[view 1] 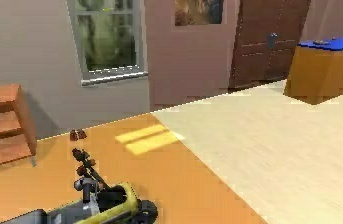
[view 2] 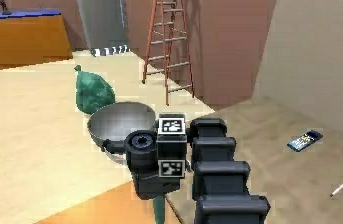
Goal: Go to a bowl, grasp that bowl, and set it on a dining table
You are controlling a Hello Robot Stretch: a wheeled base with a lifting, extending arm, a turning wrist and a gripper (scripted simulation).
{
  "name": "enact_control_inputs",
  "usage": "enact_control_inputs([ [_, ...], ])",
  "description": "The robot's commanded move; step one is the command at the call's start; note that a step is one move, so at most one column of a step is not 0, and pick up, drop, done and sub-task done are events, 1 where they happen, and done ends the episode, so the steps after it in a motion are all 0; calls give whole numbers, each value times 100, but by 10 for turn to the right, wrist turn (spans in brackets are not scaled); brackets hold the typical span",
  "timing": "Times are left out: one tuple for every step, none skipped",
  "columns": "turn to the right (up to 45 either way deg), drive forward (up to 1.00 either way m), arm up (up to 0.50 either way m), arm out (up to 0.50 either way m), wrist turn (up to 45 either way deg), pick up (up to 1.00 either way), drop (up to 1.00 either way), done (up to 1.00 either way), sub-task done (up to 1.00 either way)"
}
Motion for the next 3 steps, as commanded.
enact_control_inputs([
  [450,0,0,0,0,0,0,0,0],
  [450,0,0,0,0,0,0,0,0],
  [360,0,0,0,0,0,0,0,0],
])
